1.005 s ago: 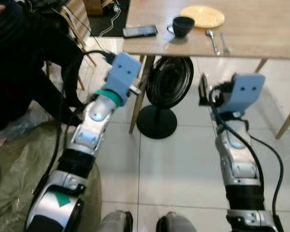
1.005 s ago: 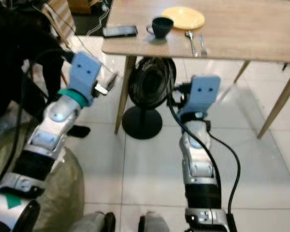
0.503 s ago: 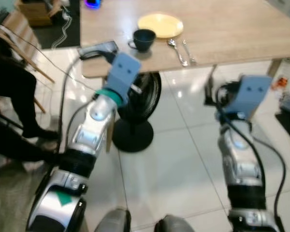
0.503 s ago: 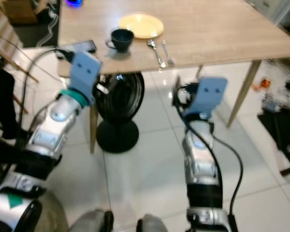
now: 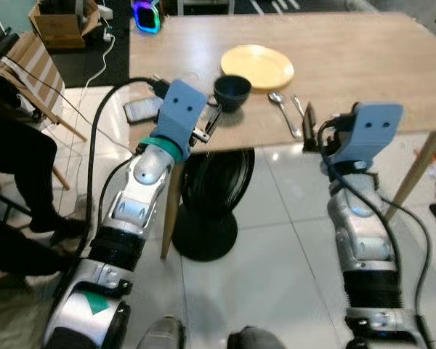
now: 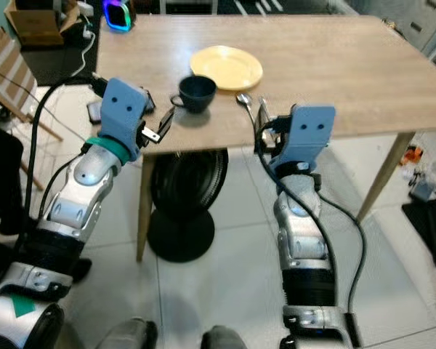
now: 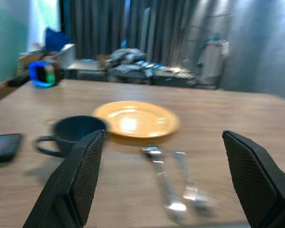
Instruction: Setting the table
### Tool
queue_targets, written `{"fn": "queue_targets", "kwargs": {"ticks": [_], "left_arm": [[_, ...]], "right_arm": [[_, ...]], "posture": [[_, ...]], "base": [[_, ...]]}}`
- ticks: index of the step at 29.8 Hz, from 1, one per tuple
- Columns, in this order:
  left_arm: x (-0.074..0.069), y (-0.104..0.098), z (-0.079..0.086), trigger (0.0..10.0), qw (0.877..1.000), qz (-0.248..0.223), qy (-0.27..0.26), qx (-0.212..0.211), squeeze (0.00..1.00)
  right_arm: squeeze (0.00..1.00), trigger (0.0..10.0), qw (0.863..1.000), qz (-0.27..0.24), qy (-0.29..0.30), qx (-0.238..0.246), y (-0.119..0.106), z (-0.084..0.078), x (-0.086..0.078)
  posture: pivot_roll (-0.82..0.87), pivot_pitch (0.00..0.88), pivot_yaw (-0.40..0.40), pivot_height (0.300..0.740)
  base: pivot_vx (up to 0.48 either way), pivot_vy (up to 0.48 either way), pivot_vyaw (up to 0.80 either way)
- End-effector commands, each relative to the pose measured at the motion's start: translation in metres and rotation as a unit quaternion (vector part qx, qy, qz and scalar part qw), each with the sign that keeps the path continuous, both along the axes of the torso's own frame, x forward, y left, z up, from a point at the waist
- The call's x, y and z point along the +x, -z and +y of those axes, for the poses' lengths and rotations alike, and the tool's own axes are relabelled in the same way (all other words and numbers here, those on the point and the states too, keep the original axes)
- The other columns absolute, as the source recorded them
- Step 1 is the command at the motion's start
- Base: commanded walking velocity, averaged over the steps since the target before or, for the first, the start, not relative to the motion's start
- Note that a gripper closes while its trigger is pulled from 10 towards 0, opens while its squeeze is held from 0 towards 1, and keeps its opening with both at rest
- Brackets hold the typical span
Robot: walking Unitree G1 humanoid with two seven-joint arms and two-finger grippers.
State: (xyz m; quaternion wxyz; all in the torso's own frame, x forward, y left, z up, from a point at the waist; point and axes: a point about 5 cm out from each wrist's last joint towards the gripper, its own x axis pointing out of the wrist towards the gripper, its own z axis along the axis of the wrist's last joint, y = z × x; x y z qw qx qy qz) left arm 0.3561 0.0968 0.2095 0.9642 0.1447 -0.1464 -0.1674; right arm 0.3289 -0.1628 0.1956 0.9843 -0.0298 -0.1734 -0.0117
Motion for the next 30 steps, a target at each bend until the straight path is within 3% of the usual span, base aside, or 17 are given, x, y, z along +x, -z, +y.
{"fn": "queue_targets", "kwargs": {"ticks": [1, 11, 23, 30], "left_arm": [[-0.001, 0.001, -0.003, 10.0, 1.000, -0.001, 0.002, 0.001, 0.00], [-0.001, 0.000, -0.001, 10.0, 1.000, -0.002, -0.003, 0.001, 0.00], [-0.006, 0.002, 0.003, 10.0, 1.000, 0.002, 0.000, -0.001, 0.00], [-0.011, 0.008, 0.004, 10.0, 1.000, 0.012, 0.002, 0.011, 0.00]], "right_arm": [[0.00, 10.0, 1.000, 0.007, 0.005, -0.002, 0.003, -0.005, 0.000], [0.00, 10.0, 1.000, 0.004, -0.012, -0.003, 0.000, 0.003, 0.001], [0.00, 10.0, 1.000, 0.015, -0.023, -0.008, 0.007, 0.007, -0.001], [0.00, 10.0, 0.997, 0.046, -0.009, -0.054, 0.019, 0.011, -0.001]], "posture": [[0.06, 0.000, 0.021, 0.740], [0.06, 0.000, 0.016, 0.740], [0.07, 0.000, 0.003, 0.740], [0.07, 0.005, -0.010, 0.740]], "base": [[0.480, 0.000, 0.00], [0.463, 0.000, 0.00], [0.000, 0.000, 0.00], [0.000, 0.000, 0.00]]}}
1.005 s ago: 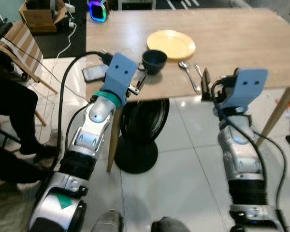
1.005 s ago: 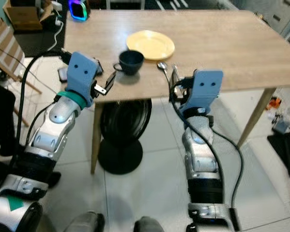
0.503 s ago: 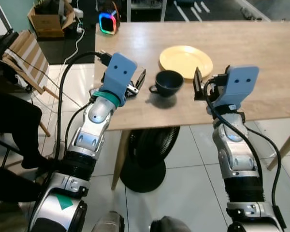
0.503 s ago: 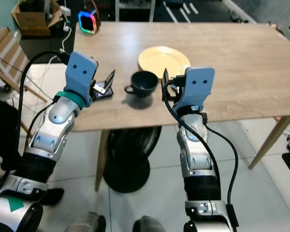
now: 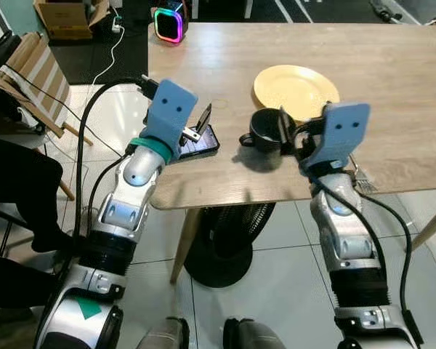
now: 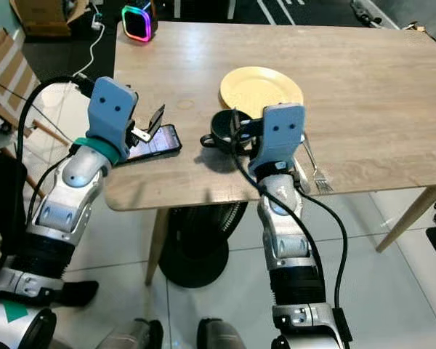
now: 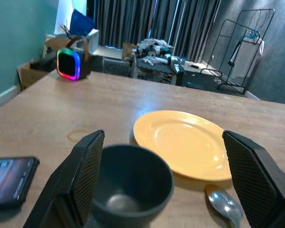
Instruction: Setting the table
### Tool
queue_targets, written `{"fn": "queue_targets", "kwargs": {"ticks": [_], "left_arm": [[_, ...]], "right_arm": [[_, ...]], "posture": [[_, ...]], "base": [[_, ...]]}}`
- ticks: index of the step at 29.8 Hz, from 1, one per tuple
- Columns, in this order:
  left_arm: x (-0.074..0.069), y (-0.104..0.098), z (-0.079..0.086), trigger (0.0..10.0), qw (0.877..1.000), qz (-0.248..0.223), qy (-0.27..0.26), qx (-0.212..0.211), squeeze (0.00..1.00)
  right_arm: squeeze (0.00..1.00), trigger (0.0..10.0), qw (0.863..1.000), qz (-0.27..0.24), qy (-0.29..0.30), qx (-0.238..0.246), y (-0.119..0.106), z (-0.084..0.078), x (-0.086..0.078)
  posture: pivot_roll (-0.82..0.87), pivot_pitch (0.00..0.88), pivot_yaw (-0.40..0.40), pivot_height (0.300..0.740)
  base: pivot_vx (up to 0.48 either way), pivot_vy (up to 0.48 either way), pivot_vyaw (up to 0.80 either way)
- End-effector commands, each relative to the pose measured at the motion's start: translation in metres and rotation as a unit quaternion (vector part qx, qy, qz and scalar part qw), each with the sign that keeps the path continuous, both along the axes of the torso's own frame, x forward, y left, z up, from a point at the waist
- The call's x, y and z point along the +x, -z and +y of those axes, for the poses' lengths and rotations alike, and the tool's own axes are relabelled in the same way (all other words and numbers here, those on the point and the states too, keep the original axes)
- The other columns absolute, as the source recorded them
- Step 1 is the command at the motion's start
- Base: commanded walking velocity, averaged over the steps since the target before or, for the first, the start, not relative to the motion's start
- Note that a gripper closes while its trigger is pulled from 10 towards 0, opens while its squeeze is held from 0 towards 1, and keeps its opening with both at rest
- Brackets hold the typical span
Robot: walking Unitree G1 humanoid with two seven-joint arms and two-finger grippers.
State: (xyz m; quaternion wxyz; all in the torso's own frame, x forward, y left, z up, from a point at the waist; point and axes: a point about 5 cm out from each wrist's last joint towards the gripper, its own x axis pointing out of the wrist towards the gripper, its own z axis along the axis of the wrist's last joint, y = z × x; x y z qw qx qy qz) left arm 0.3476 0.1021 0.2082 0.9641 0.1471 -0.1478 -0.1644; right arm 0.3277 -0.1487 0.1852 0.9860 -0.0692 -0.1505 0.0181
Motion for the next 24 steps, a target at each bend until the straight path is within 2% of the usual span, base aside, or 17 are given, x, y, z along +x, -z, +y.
{"fn": "queue_targets", "kwargs": {"ticks": [1, 3, 4, 5, 7, 8, 11, 13, 14, 18, 19, 20, 22, 23, 24], "left_arm": [[-0.003, 0.007, -0.001, 10.0, 1.000, 0.014, 0.005, 0.009, 0.00], [-0.005, 0.010, 0.002, 10.0, 1.000, 0.021, 0.005, 0.015, 0.00], [-0.007, 0.011, 0.007, 10.0, 1.000, 0.024, 0.004, 0.018, 0.00], [-0.007, 0.011, 0.007, 10.0, 1.000, 0.024, 0.004, 0.018, 0.00], [-0.010, 0.012, 0.015, 10.0, 0.999, 0.027, -0.001, 0.025, 0.00], [-0.010, 0.012, 0.015, 10.0, 0.999, 0.027, -0.001, 0.025, 0.00], [-0.011, 0.010, 0.022, 10.0, 0.999, 0.025, -0.012, 0.028, 0.00], [-0.011, 0.010, 0.026, 10.0, 0.999, 0.024, -0.022, 0.030, 0.00], [-0.011, 0.010, 0.033, 10.0, 0.998, 0.024, -0.043, 0.034, 0.00], [-0.011, 0.010, 0.035, 10.0, 0.998, 0.025, -0.049, 0.035, 0.00], [-0.011, 0.009, 0.037, 10.0, 0.998, 0.024, -0.055, 0.035, 0.00], [-0.011, 0.009, 0.037, 10.0, 0.998, 0.024, -0.055, 0.035, 0.00], [-0.010, 0.006, 0.040, 10.0, 0.997, 0.022, -0.066, 0.036, 0.00], [-0.010, 0.006, 0.040, 10.0, 0.997, 0.022, -0.066, 0.036, 0.00], [-0.009, 0.005, 0.042, 10.0, 0.997, 0.020, -0.070, 0.036, 0.00]], "right_arm": [[0.00, 10.0, 1.000, 0.021, 0.013, -0.012, 0.009, -0.003, 0.000], [0.00, 10.0, 0.999, 0.038, 0.018, -0.016, 0.015, -0.003, 0.000], [0.00, 10.0, 0.998, 0.067, 0.017, 0.002, 0.022, -0.002, 0.002], [0.00, 10.0, 0.998, 0.067, 0.017, 0.002, 0.022, -0.002, 0.002], [0.00, 10.0, 0.992, 0.116, 0.030, 0.049, 0.033, -0.004, 0.005], [0.00, 10.0, 0.992, 0.116, 0.030, 0.049, 0.033, -0.004, 0.005], [0.00, 10.0, 0.984, 0.142, 0.044, 0.093, 0.039, -0.006, 0.008], [0.00, 10.0, 0.982, 0.153, 0.044, 0.097, 0.041, -0.006, 0.009], [0.00, 10.0, 0.979, 0.179, 0.000, 0.102, 0.046, 0.006, 0.006], [0.00, 10.0, 0.977, 0.187, -0.020, 0.103, 0.047, 0.010, 0.005], [0.00, 10.0, 0.971, 0.205, -0.058, 0.109, 0.051, 0.020, -0.001], [0.00, 10.0, 0.971, 0.205, -0.058, 0.109, 0.051, 0.020, -0.001], [0.00, 10.0, 0.956, 0.238, -0.128, 0.112, 0.058, 0.036, -0.011], [0.00, 10.0, 0.956, 0.238, -0.128, 0.112, 0.058, 0.036, -0.011], [0.00, 10.0, 0.950, 0.249, -0.153, 0.109, 0.061, 0.042, -0.015]], "posture": [[0.07, 0.005, -0.010, 0.740], [0.08, 0.007, -0.014, 0.740], [0.08, 0.009, -0.018, 0.740], [0.08, 0.009, -0.018, 0.740], [0.09, 0.012, -0.023, 0.740], [0.09, 0.012, -0.023, 0.740], [0.10, 0.015, -0.027, 0.740], [0.10, 0.023, -0.034, 0.740], [0.10, 0.026, -0.036, 0.740], [0.10, 0.028, -0.036, 0.740], [0.10, 0.041, -0.041, 0.740], [0.10, 0.041, -0.041, 0.740], [0.10, 0.048, -0.047, 0.740], [0.10, 0.048, -0.047, 0.740], [0.10, 0.048, -0.047, 0.740]], "base": [[0.000, 0.000, 0.00], [0.000, 0.000, 0.00], [0.000, 0.000, 0.00], [0.000, 0.000, 0.00], [0.000, 0.000, 0.00], [0.000, 0.000, 0.00], [0.000, 0.000, 0.00], [0.000, 0.000, 0.00], [0.000, 0.000, 0.00], [0.000, 0.000, 0.00], [0.000, 0.000, 0.00], [0.000, 0.000, 0.00], [0.000, 0.000, 0.00], [0.000, 0.000, 0.00], [0.000, 0.000, 0.00]]}}
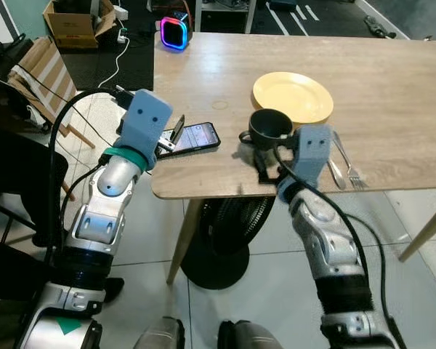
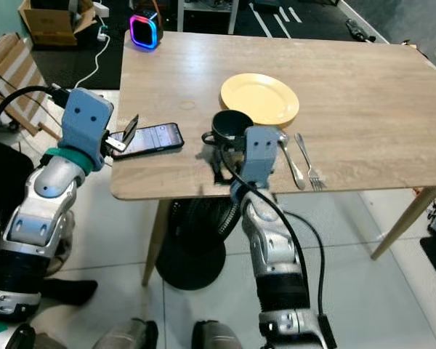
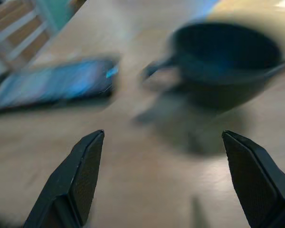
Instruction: Setting the table
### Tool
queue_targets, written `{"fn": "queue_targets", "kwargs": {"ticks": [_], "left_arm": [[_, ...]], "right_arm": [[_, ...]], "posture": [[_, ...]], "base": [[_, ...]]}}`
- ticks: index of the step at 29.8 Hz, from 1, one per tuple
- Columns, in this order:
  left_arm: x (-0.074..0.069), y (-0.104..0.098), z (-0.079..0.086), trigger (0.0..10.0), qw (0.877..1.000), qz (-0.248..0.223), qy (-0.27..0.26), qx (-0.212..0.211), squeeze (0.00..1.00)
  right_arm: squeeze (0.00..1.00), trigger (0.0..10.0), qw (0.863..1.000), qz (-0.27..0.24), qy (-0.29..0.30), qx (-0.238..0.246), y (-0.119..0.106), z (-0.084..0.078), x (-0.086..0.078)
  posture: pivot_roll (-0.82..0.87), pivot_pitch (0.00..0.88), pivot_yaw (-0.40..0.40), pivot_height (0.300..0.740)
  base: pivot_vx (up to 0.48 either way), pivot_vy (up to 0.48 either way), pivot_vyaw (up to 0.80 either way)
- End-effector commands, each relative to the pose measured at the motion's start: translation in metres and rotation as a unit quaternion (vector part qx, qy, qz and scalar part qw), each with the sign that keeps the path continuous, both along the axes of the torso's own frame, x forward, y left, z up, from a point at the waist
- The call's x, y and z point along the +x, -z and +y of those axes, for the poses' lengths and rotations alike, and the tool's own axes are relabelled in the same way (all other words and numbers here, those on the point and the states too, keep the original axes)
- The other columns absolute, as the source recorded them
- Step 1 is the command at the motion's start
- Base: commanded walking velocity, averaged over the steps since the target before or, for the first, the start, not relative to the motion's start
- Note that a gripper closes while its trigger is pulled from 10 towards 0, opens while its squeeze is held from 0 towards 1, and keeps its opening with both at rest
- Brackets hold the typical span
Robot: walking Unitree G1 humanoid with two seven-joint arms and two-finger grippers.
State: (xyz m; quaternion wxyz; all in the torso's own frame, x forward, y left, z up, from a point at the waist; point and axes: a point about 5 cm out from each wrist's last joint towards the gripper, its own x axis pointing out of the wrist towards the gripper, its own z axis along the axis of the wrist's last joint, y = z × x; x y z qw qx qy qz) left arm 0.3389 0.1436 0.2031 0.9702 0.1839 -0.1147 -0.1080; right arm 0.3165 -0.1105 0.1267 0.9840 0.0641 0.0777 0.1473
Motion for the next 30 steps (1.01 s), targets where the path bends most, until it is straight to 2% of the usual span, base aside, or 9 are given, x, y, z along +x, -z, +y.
{"fn": "queue_targets", "kwargs": {"ticks": [1, 2, 5, 8, 9, 11, 12, 17, 30], "left_arm": [[0.000, 0.000, 0.000, 10.0, 1.000, 0.002, -0.004, 0.004, 0.00], [0.000, 0.000, 0.000, 10.0, 1.000, 0.002, -0.004, 0.004, 0.00], [0.001, -0.003, 0.002, 10.0, 1.000, -0.002, -0.011, 0.001, 0.00], [0.001, -0.005, 0.002, 10.0, 1.000, -0.004, -0.012, -0.001, 0.00], [0.001, -0.007, 0.002, 10.0, 1.000, -0.006, -0.013, -0.003, 0.00], [0.002, -0.009, 0.002, 10.0, 1.000, -0.009, -0.013, -0.005, 0.00], [0.003, -0.012, 0.001, 10.0, 1.000, -0.012, -0.015, -0.006, 0.00], [0.008, -0.018, 0.000, 10.0, 1.000, -0.016, -0.019, -0.004, 0.00], [0.009, -0.028, 0.005, 10.0, 0.999, -0.021, -0.026, 0.001, 0.00]], "right_arm": [[0.00, 10.0, 1.000, 0.012, -0.022, 0.005, 0.003, 0.004, -0.004], [0.00, 10.0, 1.000, 0.012, -0.022, 0.005, 0.003, 0.004, -0.004], [0.00, 10.0, 0.995, 0.003, -0.095, 0.024, -0.002, 0.021, -0.012], [0.00, 10.0, 0.992, -0.004, -0.123, 0.033, -0.005, 0.029, -0.013], [0.00, 10.0, 0.990, -0.007, -0.133, 0.037, -0.006, 0.038, -0.011], [0.00, 10.0, 0.991, -0.007, -0.131, 0.038, -0.006, 0.047, -0.005], [0.00, 10.0, 0.992, -0.003, -0.121, 0.041, -0.006, 0.057, 0.003], [0.00, 10.0, 0.993, -0.005, -0.106, 0.055, -0.012, 0.070, 0.013], [0.00, 10.0, 0.997, -0.024, 0.001, 0.079, -0.023, 0.068, 0.034]], "posture": [[0.10, 0.048, -0.047, 0.740], [0.10, 0.048, -0.047, 0.740], [0.10, 0.059, -0.053, 0.740], [0.11, 0.062, -0.053, 0.740], [0.11, 0.069, -0.055, 0.740], [0.12, 0.076, -0.057, 0.740], [0.13, 0.089, -0.057, 0.740], [0.15, 0.112, -0.054, 0.740], [0.17, 0.160, -0.044, 0.740]], "base": [[0.000, 0.000, 0.00], [0.000, 0.000, 0.00], [0.000, 0.000, 0.00], [0.000, 0.000, 0.00], [0.000, 0.000, 0.00], [0.000, 0.000, 0.00], [0.000, 0.000, 0.00], [0.000, 0.000, 0.00], [0.000, 0.000, 0.00]]}}
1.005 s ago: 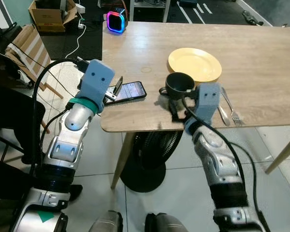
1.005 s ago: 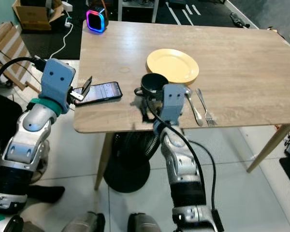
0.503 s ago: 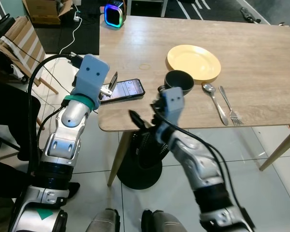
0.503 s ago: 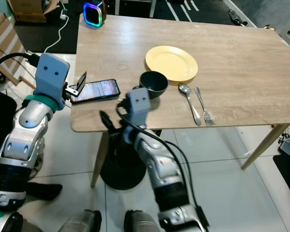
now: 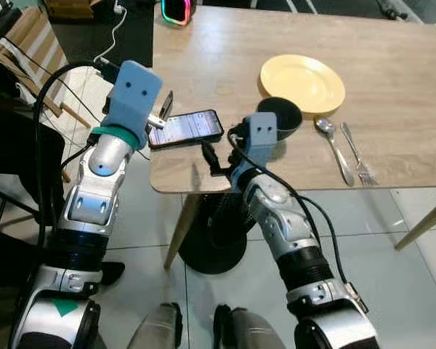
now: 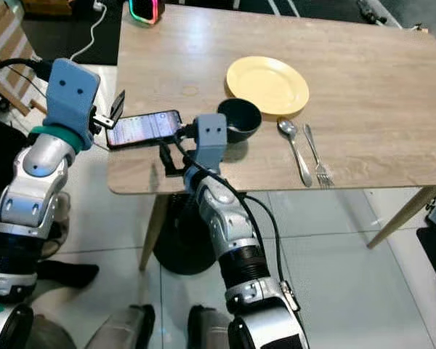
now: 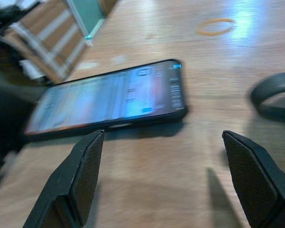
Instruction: Setting the table
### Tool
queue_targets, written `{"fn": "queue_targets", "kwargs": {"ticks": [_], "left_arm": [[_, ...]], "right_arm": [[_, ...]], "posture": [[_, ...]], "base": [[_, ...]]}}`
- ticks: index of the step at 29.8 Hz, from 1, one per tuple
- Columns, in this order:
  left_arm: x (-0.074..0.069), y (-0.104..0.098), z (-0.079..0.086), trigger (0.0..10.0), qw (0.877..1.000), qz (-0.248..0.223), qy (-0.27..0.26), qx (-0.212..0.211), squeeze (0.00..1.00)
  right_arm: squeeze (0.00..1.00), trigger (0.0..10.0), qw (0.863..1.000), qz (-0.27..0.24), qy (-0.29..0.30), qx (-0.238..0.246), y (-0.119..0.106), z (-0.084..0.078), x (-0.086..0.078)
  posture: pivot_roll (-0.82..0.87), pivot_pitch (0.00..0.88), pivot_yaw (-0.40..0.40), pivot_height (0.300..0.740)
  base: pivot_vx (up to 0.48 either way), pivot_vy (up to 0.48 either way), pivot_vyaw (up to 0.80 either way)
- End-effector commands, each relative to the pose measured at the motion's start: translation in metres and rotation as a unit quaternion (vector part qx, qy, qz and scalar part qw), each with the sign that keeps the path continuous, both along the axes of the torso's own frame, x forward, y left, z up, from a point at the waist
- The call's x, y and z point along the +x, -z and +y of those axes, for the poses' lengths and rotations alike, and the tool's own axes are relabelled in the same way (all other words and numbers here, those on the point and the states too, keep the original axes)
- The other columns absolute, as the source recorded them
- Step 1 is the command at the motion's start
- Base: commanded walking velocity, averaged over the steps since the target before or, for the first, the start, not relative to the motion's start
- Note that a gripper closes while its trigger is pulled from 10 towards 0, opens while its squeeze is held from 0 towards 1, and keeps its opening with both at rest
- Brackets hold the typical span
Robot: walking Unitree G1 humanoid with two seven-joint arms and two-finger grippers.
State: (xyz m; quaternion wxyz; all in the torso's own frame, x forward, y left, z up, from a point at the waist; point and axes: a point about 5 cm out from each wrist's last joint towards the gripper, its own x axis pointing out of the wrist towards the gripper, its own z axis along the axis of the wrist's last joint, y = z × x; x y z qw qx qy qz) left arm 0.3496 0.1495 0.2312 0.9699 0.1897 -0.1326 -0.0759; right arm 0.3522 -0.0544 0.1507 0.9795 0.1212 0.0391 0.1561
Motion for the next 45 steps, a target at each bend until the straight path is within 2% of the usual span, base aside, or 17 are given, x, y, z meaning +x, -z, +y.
{"fn": "queue_targets", "kwargs": {"ticks": [1, 8, 14, 17, 20, 24, 30, 37, 42, 45], "left_arm": [[-0.002, 0.000, -0.001, 10.0, 1.000, 0.003, 0.002, 0.001, 0.00], [-0.008, 0.001, 0.000, 10.0, 1.000, 0.006, 0.002, 0.000, 0.00], [-0.008, 0.001, -0.001, 10.0, 1.000, 0.006, 0.002, 0.000, 0.00], [-0.009, 0.000, -0.002, 10.0, 1.000, 0.006, 0.004, -0.002, 0.00], [-0.009, 0.001, -0.004, 10.0, 1.000, 0.008, 0.007, -0.004, 0.00], [-0.009, 0.002, -0.006, 10.0, 1.000, 0.010, 0.011, -0.005, 0.00], [-0.008, 0.001, -0.009, 10.0, 1.000, 0.010, 0.016, -0.006, 0.00], [-0.007, 0.001, -0.010, 10.0, 1.000, 0.010, 0.019, -0.006, 0.00], [-0.006, 0.000, -0.011, 10.0, 1.000, 0.010, 0.021, -0.006, 0.00], [-0.006, 0.000, -0.011, 10.0, 1.000, 0.009, 0.022, -0.006, 0.00]], "right_arm": [[0.00, 10.0, 1.000, 0.006, 0.003, 0.016, 0.001, 0.012, -0.001], [0.00, 10.0, 0.998, 0.014, 0.002, 0.054, -0.004, 0.028, 0.006], [0.00, 10.0, 0.999, 0.006, 0.017, 0.050, -0.009, 0.030, 0.009], [0.00, 10.0, 0.998, -0.008, 0.069, 0.012, -0.012, 0.018, 0.014], [0.00, 10.0, 0.993, -0.004, 0.111, 0.027, -0.013, 0.001, 0.018], [0.00, 10.0, 0.990, -0.005, 0.131, 0.048, -0.016, -0.008, 0.021], [0.00, 10.0, 0.986, -0.013, 0.158, 0.050, -0.020, -0.020, 0.024], [0.00, 10.0, 0.980, -0.024, 0.198, 0.027, -0.022, -0.033, 0.026], [0.00, 10.0, 0.966, -0.037, 0.257, -0.013, -0.025, -0.047, 0.029], [0.00, 10.0, 0.963, -0.032, 0.268, -0.012, -0.023, -0.050, 0.029]], "posture": [[0.17, 0.160, -0.044, 0.740], [0.18, 0.169, -0.049, 0.740], [0.19, 0.168, -0.049, 0.740], [0.18, 0.165, -0.047, 0.740], [0.17, 0.158, -0.044, 0.740], [0.16, 0.150, -0.039, 0.740], [0.16, 0.141, -0.034, 0.740], [0.16, 0.130, -0.028, 0.740], [0.16, 0.120, -0.027, 0.740], [0.17, 0.118, -0.027, 0.740]], "base": [[0.000, 0.000, 0.00], [0.000, 0.000, 0.00], [0.000, 0.000, 0.00], [0.000, 0.000, 0.00], [0.000, 0.000, 0.00], [0.000, 0.000, 0.00], [0.000, 0.000, 0.00], [0.000, 0.000, 0.00], [0.000, 0.000, 0.00], [0.000, 0.000, 0.00]]}}
